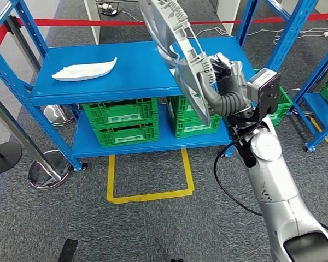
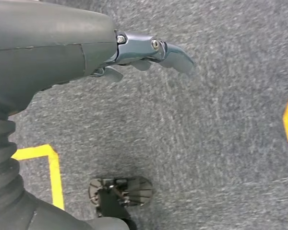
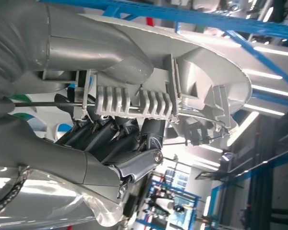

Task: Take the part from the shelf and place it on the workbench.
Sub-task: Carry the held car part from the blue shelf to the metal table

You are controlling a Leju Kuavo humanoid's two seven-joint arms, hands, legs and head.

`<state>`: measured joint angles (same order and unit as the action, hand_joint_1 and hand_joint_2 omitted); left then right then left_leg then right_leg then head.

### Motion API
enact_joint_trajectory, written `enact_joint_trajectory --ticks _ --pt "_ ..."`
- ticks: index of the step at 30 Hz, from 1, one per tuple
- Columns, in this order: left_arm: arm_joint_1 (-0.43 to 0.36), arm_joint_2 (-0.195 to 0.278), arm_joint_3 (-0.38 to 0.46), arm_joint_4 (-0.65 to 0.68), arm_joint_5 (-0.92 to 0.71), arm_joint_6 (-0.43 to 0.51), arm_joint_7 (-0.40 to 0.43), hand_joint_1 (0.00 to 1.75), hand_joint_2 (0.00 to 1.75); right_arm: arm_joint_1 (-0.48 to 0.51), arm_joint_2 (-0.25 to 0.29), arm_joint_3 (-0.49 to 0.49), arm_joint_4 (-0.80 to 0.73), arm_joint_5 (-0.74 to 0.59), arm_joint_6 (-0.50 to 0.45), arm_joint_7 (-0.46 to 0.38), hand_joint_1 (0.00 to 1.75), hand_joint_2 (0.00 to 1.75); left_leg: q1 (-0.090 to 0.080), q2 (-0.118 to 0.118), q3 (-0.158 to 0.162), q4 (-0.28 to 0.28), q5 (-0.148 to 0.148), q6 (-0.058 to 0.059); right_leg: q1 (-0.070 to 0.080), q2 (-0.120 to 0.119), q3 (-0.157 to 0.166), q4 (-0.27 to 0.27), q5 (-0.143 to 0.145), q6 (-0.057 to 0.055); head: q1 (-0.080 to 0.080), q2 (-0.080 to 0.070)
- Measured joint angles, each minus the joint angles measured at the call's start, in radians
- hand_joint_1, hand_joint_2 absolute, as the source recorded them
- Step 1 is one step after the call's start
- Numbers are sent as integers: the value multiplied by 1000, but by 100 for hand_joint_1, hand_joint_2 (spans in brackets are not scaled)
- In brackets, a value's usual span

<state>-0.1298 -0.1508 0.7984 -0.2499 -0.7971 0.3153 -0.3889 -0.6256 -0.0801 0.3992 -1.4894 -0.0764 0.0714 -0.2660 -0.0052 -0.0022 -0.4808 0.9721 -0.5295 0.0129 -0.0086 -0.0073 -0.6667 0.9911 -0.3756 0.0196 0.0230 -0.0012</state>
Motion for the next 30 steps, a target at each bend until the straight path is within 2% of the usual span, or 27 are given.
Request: enact_joint_trajectory --ticks 1,3,5,7,9,11,12,14,15,16,17,18,20,21,22,24,26,27,28,30 --pt "1 -1 0 0 -1 1 0 0 175 0 -1 -1 1 5 -2 0 175 175 2 2 -2 -4 8 4 -1 1 -5 -1 1 4 0 0" --pt "4 0 1 0 -1 5 -1 0 175 -1 -6 -5 6 21 -13 4 175 175 7 5 -29 -6 37 15 -3 4 -40 109 -70 18 4 0" --pt "8 4 2 0 0 8 0 0 175 0 -14 -10 14 36 -27 8 175 175 6 6 -75 15 59 13 -5 6 8 120 -129 22 9 0" --pt "10 5 3 0 1 9 0 0 175 4 -16 -14 17 45 -37 10 175 175 3 5 -101 37 64 1 -4 7 81 22 -111 14 8 0" --pt "12 6 4 0 1 9 0 0 175 7 -17 -18 18 53 -50 10 175 175 3 5 -107 42 63 -8 -4 6 75 23 -106 4 8 0" --pt "15 8 4 0 1 10 0 0 175 7 -17 -22 18 60 -62 10 175 175 5 4 -122 76 35 -18 -8 2 75 20 -102 -9 5 0" --pt "15 8 5 0 1 10 0 0 175 7 -17 -23 18 62 -66 10 175 175 7 3 -142 124 4 -24 -10 0 74 19 -100 -14 3 0" --pt "17 8 5 0 1 10 0 0 175 8 -17 -25 18 65 -69 10 175 175 9 3 -199 261 -59 -30 -9 -5 71 19 -99 -20 1 0" --pt "18 8 5 0 1 10 0 0 175 10 -17 -25 18 66 -70 11 175 175 10 3 -221 315 -75 -32 -8 -7 70 19 -99 -21 1 0" --pt "20 8 6 0 1 10 0 0 175 11 -17 -25 18 68 -71 11 175 175 10 3 -228 334 -71 -31 -7 -10 70 20 -99 -21 1 0" --pt "20 9 6 0 1 10 0 0 175 11 -17 -25 18 71 -72 12 175 175 10 4 -217 311 -48 -28 -6 -13 70 20 -99 -22 1 0" --pt "21 10 6 0 1 10 0 0 175 12 -17 -26 18 74 -73 13 175 175 9 8 -190 253 -11 -24 -5 -16 71 21 -99 -22 1 0" --pt "20 12 6 0 1 9 0 0 175 11 -17 -27 18 80 -77 14 175 175 1 36 -131 119 51 -10 -1 -24 71 22 -99 -20 1 0" --pt "19 12 6 0 1 9 -1 0 175 11 -17 -28 18 83 -80 14 175 175 -3 48 -114 77 64 -4 2 -29 69 22 -99 -18 2 0" --pt "18 12 6 0 1 9 -1 0 175 12 -17 -29 18 84 -82 14 175 175 -7 54 -109 57 65 1 4 -36 66 23 -97 -15 2 0" --pt "18 12 6 0 1 9 -1 0 175 13 -17 -30 18 87 -85 14 175 175 -7 40 -112 46 64 8 6 -50 60 23 -96 -7 2 0" --pt "20 12 6 0 1 9 -1 0 175 14 -17 -33 18 88 -85 15 175 175 -1 24 -114 36 71 17 4 -39 46 44 -118 3 4 0" --pt "20 13 7 0 1 9 -1 0 175 14 -18 -35 18 88 -85 15 175 175 2 16 -115 33 76 22 3 -25 28 82 -144 7 5 0" --pt "20 13 7 0 1 9 -1 0 175 15 -18 -37 18 88 -85 15 175 175 2 9 -117 32 79 26 1 -10 3 143 -177 10 5 0" --pt "20 14 7 0 1 8 -1 0 175 19 -19 -40 19 89 -86 14 175 175 2 -9 -121 33 83 29 0 3 -54 277 -232 14 5 0"
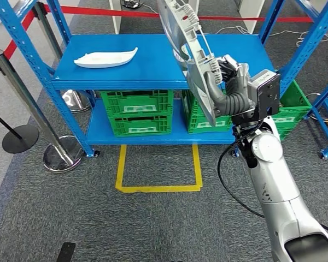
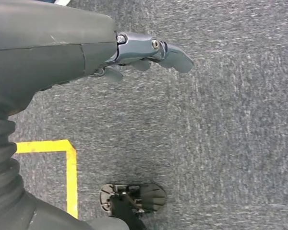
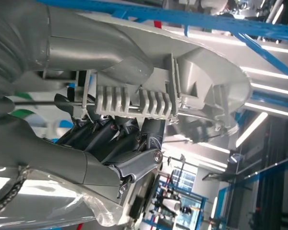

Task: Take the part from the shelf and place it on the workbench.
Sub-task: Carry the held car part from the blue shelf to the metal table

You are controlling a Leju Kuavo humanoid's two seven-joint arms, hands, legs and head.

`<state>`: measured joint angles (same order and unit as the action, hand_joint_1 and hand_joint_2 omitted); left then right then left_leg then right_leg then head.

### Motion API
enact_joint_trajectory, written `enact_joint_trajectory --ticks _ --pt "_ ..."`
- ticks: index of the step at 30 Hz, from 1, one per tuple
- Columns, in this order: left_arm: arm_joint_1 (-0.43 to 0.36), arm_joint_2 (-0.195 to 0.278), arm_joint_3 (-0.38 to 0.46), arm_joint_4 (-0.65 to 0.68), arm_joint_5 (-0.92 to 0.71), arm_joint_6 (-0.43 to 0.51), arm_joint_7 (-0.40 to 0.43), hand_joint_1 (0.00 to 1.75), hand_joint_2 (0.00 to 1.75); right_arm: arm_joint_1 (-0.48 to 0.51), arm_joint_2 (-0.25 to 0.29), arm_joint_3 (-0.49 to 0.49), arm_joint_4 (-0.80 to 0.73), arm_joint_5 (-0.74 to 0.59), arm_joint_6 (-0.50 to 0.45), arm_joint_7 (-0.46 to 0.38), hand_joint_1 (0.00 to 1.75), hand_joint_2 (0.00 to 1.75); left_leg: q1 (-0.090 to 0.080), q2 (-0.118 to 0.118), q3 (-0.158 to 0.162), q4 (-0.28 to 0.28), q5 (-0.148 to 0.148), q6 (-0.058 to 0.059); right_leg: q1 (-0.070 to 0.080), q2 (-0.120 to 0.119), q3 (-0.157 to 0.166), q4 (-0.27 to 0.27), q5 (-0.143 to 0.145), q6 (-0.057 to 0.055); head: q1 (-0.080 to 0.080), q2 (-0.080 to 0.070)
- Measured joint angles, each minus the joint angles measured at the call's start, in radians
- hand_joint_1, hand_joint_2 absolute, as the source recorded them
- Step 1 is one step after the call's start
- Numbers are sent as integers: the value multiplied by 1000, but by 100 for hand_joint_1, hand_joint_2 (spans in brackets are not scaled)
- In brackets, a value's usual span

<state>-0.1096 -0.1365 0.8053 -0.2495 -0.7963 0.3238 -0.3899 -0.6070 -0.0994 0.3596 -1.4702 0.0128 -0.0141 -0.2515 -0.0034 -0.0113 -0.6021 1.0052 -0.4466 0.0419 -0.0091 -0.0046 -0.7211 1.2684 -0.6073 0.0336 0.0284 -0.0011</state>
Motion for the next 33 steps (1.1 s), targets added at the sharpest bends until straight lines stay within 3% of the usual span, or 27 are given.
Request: enact_joint_trajectory --ticks 1,2,4,6,8,10,12,14,15,16,17,19,21,23,25,26,28,29,31,32,33 --pt "1 0 0 0 0 -1 0 0 175 2 0 -1 1 1 0 0 175 175 0 -10 -1 1 1 0 0 2 -15 36 -6 1 0 0" --pt "2 0 0 0 -1 -2 0 0 175 3 0 -2 1 1 0 0 175 175 0 -21 -2 3 2 0 -1 3 -9 28 10 1 0 0" --pt "3 1 0 0 -1 -3 0 0 175 2 -1 -4 1 2 0 0 175 175 0 -42 -3 9 1 -3 -4 15 52 -90 76 -1 0 0" --pt "1 2 0 0 -1 -4 0 0 175 -1 -1 -5 1 4 0 -1 175 175 -1 -61 -12 17 2 -12 -8 46 115 -207 113 -4 0 0" --pt "1 6 0 0 -1 -4 0 0 175 -1 -2 -6 1 8 -1 -2 175 175 1 -76 -27 22 9 -25 -8 60 131 -238 111 -7 -1 0" --pt "5 12 1 0 -1 -5 -1 0 175 0 -2 -6 1 11 -2 -2 175 175 3 -87 -36 25 12 -36 -10 43 128 -242 115 -16 -1 0" --pt "9 18 3 0 -1 -5 -4 0 175 -1 -2 -7 1 11 -2 -2 175 175 0 -59 -55 66 -18 -47 -14 23 130 -247 120 -28 -8 0" --pt "8 25 6 0 0 -5 -8 0 175 0 -2 -10 1 12 -3 -2 175 175 3 -15 -103 182 -82 -60 -14 3 130 -249 121 -34 -17 0" --pt "8 27 8 0 0 -5 -10 0 175 1 -2 -11 1 13 -3 -3 175 175 6 -4 -129 247 -109 -64 -13 -8 130 -249 121 -35 -18 0" --pt "9 29 10 0 0 -6 -13 0 175 3 -2 -12 1 14 -3 -3 175 175 8 2 -145 289 -121 -67 -13 -18 129 -249 121 -35 -18 0" --pt "10 30 11 0 0 -6 -16 0 175 4 -2 -13 1 15 -3 -3 175 175 9 5 -144 297 -116 -67 -13 -29 129 -249 121 -35 -18 0" --pt "11 33 14 0 1 -6 -20 0 175 5 -2 -14 1 15 -3 -3 175 175 9 17 -87 197 -59 -63 -12 -47 131 -249 121 -35 -18 0" --pt "9 37 15 0 1 -6 -22 0 175 3 -2 -15 0 15 -3 -3 175 175 0 53 -18 66 -17 -52 -7 -63 131 -248 120 -32 -18 0" --pt "7 40 16 0 1 -7 -23 0 175 3 -2 -16 0 16 -2 -4 175 175 -9 70 1 16 -12 -42 -2 -81 129 -248 121 -24 -18 0" --pt "8 41 17 0 4 -12 -30 0 175 4 -3 -16 -1 16 -2 -4 175 175 -8 51 -3 9 -5 -30 -2 -96 128 -250 120 -13 -17 0" --pt "10 40 18 0 8 -18 -36 0 175 5 -4 -17 -2 16 -2 -4 175 175 -6 42 -3 5 -1 -24 -4 -86 125 -244 112 -7 -17 0" --pt "10 39 20 0 20 -36 -51 0 175 5 -8 -21 -5 16 -2 -4 175 175 -1 24 -3 -4 8 -12 -6 -41 95 -181 68 0 -13 0" --pt "9 39 23 0 26 -47 -58 0 175 5 -10 -24 -6 16 -2 -5 175 175 -1 14 -5 -4 10 -9 -6 -16 67 -118 35 2 -11 0" --pt "6 37 29 0 37 -67 -82 0 175 11 -16 -29 -7 16 -3 -6 175 175 -1 -9 -8 -3 13 -6 -6 2 11 6 -12 2 -10 0" --pt "6 36 32 0 40 -72 -99 0 175 16 -20 -33 -8 17 -3 -8 175 175 -1 -21 -9 -3 13 -5 -5 3 0 29 -11 2 -10 0" --pt "7 34 34 0 42 -76 -116 0 175 21 -24 -36 -9 17 -3 -9 175 175 -1 -34 -9 -1 14 -5 -5 4 7 13 10 2 -10 0"
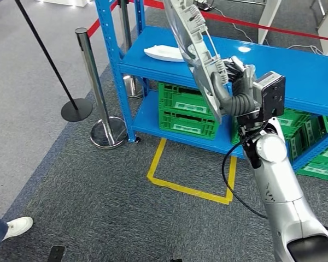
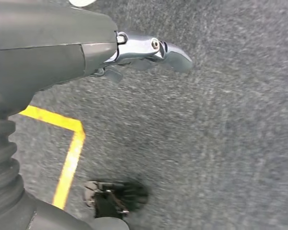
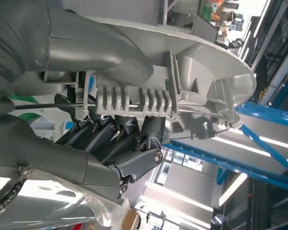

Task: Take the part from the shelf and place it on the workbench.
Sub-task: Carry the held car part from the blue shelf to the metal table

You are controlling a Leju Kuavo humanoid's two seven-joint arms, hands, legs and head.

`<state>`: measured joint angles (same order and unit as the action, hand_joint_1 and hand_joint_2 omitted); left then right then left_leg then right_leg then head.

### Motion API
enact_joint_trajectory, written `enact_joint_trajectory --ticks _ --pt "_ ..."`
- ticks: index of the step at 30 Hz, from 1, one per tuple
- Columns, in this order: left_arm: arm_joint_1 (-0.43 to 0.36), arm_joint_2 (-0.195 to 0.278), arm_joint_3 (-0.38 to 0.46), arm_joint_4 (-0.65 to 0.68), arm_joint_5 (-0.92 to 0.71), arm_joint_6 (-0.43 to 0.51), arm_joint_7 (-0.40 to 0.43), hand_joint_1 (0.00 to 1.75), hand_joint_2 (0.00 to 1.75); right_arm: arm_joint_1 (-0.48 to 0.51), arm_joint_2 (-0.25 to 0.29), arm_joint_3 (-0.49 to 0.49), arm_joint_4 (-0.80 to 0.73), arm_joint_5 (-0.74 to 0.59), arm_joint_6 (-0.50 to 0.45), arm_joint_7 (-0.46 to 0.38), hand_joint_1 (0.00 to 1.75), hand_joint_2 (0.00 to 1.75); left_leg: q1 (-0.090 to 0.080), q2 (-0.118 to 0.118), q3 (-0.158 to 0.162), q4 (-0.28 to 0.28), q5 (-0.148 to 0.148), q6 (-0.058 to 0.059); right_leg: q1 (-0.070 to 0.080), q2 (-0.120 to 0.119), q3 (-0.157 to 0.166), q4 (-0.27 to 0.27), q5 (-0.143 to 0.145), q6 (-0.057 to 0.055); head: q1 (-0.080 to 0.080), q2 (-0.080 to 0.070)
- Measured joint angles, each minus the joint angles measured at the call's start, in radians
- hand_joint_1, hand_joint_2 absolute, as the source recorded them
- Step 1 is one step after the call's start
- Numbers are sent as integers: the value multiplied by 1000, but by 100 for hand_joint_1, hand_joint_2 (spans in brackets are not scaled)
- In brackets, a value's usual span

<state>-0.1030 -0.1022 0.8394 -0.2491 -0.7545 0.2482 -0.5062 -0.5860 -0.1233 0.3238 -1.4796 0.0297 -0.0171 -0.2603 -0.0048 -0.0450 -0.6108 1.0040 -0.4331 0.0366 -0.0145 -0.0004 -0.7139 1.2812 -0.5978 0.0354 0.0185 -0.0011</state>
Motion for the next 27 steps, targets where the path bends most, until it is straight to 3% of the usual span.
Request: enact_joint_trajectory --ticks 1,3,5,7,8,10,12,14,15,16,18,20,22,23,25,27 --pt "0 -2 1 0 0 -1 -13 0 175 4 -4 -3 -3 0 0 -1 175 175 0 -13 0 2 0 -1 -1 5 25 -52 35 -1 0 0" --pt "-2 -4 4 0 0 0 -22 0 175 7 -9 -8 -11 0 0 -4 175 175 0 -35 -6 12 -2 -6 -7 43 90 -182 90 -4 -1 0" --pt "-5 -4 6 0 -3 4 -13 0 175 10 -12 -13 -18 1 2 -7 175 175 2 -54 -22 22 1 -18 -10 76 121 -244 101 -7 -2 0" --pt "-4 -3 8 0 -8 15 1 0 175 14 -13 -17 -22 4 3 -9 175 175 6 -72 -33 24 6 -30 -9 64 122 -251 99 -13 -1 0" --pt "-1 -4 8 0 -10 23 5 0 175 16 -13 -18 -23 5 3 -9 175 175 5 -63 -37 29 3 -36 -10 53 124 -253 101 -18 -3 0" --pt "-1 -5 8 0 -13 38 11 0 175 17 -14 -21 -25 6 3 -9 175 175 2 -17 -62 83 -31 -48 -13 30 128 -259 103 -30 -11 0" --pt "-4 -7 8 0 -14 45 14 0 175 19 -15 -24 -28 6 3 -9 175 175 6 29 -118 207 -91 -58 -10 6 129 -259 102 -36 -18 0" --pt "-5 -8 8 0 -15 47 17 0 175 21 -15 -25 -29 7 3 -10 175 175 11 39 -157 296 -115 -62 -8 -18 131 -258 100 -38 -18 0" --pt "-4 -9 8 0 -15 47 18 0 175 22 -15 -25 -29 6 4 -10 175 175 11 41 -151 288 -101 -61 -6 -29 132 -258 99 -39 -18 0" --pt "-4 -9 8 0 -15 47 19 0 175 22 -15 -26 -30 6 4 -9 175 175 11 44 -126 241 -71 -58 -5 -39 134 -258 98 -38 -18 0" --pt "-5 -8 8 0 -15 48 19 0 175 23 -16 -26 -34 6 4 -9 175 175 1 75 -55 103 -15 -44 -1 -58 138 -259 94 -35 -18 0" --pt "-6 -8 8 0 -17 53 19 0 175 24 -19 -30 -39 6 4 -10 175 175 -11 100 -19 27 -1 -29 3 -77 140 -259 90 -28 -17 0" --pt "-4 -8 9 0 -20 58 19 0 175 26 -23 -34 -44 6 3 -10 175 175 -15 89 -18 17 -3 -19 4 -96 143 -262 87 -18 -16 0" --pt "0 -9 9 0 -21 60 19 0 175 28 -25 -36 -46 6 3 -10 175 175 -13 80 -17 12 -1 -15 3 -93 143 -261 82 -13 -15 0" --pt "3 -9 9 0 -21 64 20 0 175 30 -29 -41 -52 6 3 -10 175 175 -7 62 -12 0 6 -5 0 -54 124 -221 50 -7 -13 0" --pt "2 -10 9 0 -22 65 21 0 175 35 -36 -45 -54 6 3 -10 175 175 -4 44 -11 -3 8 1 -2 -10 68 -103 -8 -5 -10 0"
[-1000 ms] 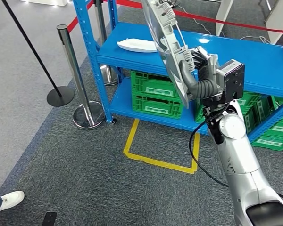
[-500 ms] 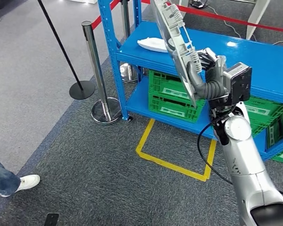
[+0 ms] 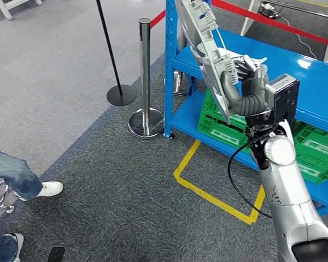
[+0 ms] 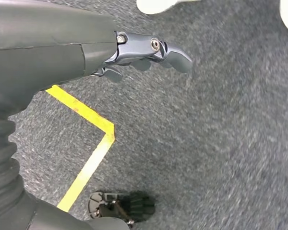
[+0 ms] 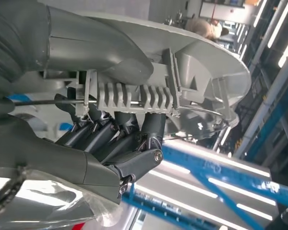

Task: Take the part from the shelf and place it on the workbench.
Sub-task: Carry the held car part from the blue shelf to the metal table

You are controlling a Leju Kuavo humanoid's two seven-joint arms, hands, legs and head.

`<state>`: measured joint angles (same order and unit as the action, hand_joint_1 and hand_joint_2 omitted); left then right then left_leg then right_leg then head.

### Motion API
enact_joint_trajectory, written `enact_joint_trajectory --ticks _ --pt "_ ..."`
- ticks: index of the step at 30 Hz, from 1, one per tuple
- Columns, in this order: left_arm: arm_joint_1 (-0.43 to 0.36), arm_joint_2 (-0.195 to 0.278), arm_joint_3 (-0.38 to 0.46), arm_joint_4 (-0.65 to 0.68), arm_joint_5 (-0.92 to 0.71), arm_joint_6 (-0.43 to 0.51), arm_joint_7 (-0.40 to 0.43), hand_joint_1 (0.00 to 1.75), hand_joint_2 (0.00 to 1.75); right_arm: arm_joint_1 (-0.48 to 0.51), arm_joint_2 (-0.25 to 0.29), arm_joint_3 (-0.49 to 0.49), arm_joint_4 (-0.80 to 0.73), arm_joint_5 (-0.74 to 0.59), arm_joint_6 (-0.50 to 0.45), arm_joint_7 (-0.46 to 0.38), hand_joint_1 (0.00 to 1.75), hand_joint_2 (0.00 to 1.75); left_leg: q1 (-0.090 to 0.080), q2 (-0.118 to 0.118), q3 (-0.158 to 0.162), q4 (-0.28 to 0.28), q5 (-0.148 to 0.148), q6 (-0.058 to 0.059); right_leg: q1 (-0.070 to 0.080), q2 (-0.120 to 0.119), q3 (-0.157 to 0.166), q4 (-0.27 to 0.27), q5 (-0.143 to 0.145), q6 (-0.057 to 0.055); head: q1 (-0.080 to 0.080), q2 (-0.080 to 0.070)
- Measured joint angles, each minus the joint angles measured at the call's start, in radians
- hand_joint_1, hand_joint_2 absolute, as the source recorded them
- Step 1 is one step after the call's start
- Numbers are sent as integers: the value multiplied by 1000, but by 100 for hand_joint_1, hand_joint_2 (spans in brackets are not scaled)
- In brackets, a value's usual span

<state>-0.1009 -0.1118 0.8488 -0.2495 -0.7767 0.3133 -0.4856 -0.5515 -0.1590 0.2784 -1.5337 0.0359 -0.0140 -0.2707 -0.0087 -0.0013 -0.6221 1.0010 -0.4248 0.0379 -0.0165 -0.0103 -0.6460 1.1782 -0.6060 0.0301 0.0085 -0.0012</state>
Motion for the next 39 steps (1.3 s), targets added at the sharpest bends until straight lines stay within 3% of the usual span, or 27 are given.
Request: enact_joint_trajectory --ticks 2,3,5,7,9,11,13,15,17,18,19,20,22,24,26,27,29,31,33,34,35,37,39 --pt "1 0 0 0 -1 0 0 0 175 9 -6 -4 0 1 0 0 175 175 0 -23 0 1 -1 2 0 9 -56 108 -32 3 1 0" --pt "2 -1 0 0 -1 0 0 0 175 13 -9 -5 0 1 0 0 175 175 1 -36 0 2 -1 2 -1 10 -63 115 -22 5 2 0" --pt "5 -2 0 0 -1 0 0 0 175 17 -12 -6 -1 2 0 0 175 175 4 -61 0 10 -4 -2 -5 20 -25 19 49 8 1 0" --pt "4 -2 0 0 -1 0 0 0 175 17 -15 -7 -2 3 0 0 175 175 5 -83 -8 24 -9 -13 -13 62 32 -99 96 10 0 0" --pt "4 -2 2 0 -2 1 0 0 175 22 -17 -10 -4 3 -1 0 175 175 7 -103 -20 34 -7 -24 -14 86 53 -135 95 7 0 0" --pt "9 -1 5 0 -2 2 0 0 175 25 -18 -14 -6 4 -1 0 175 175 10 -119 -27 36 -4 -32 -14 67 56 -137 97 -2 1 0" --pt "13 -2 6 0 -4 2 0 0 175 27 -20 -18 -8 4 -2 1 175 175 7 -87 -42 67 -24 -43 -16 45 62 -141 97 -14 -4 0" --pt "12 -3 7 0 -6 3 0 0 175 30 -23 -25 -11 4 -2 1 175 175 7 -28 -91 175 -78 -54 -15 22 67 -143 95 -24 -11 0" --pt "13 -3 7 0 -8 3 0 0 175 31 -26 -30 -12 5 -2 0 175 175 12 -6 -149 299 -122 -59 -11 -2 71 -143 91 -28 -14 0" --pt "14 -4 7 0 -8 3 0 0 175 31 -27 -32 -12 5 -2 0 175 175 13 -4 -159 321 -120 -58 -10 -13 74 -143 89 -29 -14 0" --pt "15 -4 7 0 -8 3 0 0 175 32 -28 -32 -12 6 -1 0 175 175 13 -2 -150 302 -99 -56 -9 -23 77 -143 86 -29 -15 0" --pt "15 -3 7 0 -9 3 0 0 175 32 -29 -32 -13 6 -1 0 175 175 11 3 -123 246 -64 -51 -7 -33 81 -143 83 -29 -15 0" --pt "15 -2 8 0 -9 3 0 0 175 32 -32 -34 -16 6 0 0 175 175 -2 39 -57 111 -8 -34 -4 -51 88 -144 77 -25 -15 0" --pt "14 0 8 0 -10 3 0 0 175 33 -36 -38 -17 8 0 -1 175 175 -15 64 -27 44 0 -21 1 -69 90 -147 73 -19 -14 0" --pt "16 1 9 0 -11 3 1 0 175 35 -39 -41 -18 9 0 -1 175 175 -16 49 -23 28 -4 -13 3 -86 93 -152 68 -9 -13 0" --pt "18 0 10 0 -11 3 1 0 175 36 -40 -42 -19 10 0 -1 175 175 -13 39 -20 20 -1 -9 2 -79 92 -149 61 -5 -13 0" --pt "17 -1 10 0 -12 3 0 0 175 37 -44 -44 -19 9 0 -1 175 175 -6 19 -10 5 5 -1 -1 -37 67 -95 26 -1 -10 0" --pt "14 -2 11 0 -13 2 0 0 175 42 -49 -47 -19 9 0 -2 175 175 -6 -4 -9 4 5 3 -1 3 -1 34 -26 -1 -7 0" --pt "14 -3 11 0 -13 2 1 0 175 49 -52 -49 -19 9 0 -2 175 175 -5 -30 -9 6 5 4 -2 11 -62 125 -39 3 -7 0" --pt "15 -3 11 0 -13 2 1 0 175 51 -52 -49 -19 9 0 -1 175 175 -3 -42 -8 8 3 3 -3 12 -68 116 -16 5 -7 0" --pt "16 -4 11 0 -13 2 1 0 175 51 -53 -49 -19 9 0 -1 175 175 -1 -55 -8 12 1 0 -5 14 -55 70 24 8 -7 0" --pt "15 -4 11 0 -14 1 1 0 175 51 -55 -49 -19 9 0 -1 175 175 2 -78 -13 27 -7 -10 -13 45 -1 -59 91 13 -6 0" --pt "15 -3 12 0 -16 1 2 0 175 52 -56 -49 -19 9 1 -2 175 175 4 -98 -25 40 -10 -21 -17 76 31 -122 107 10 -7 0"
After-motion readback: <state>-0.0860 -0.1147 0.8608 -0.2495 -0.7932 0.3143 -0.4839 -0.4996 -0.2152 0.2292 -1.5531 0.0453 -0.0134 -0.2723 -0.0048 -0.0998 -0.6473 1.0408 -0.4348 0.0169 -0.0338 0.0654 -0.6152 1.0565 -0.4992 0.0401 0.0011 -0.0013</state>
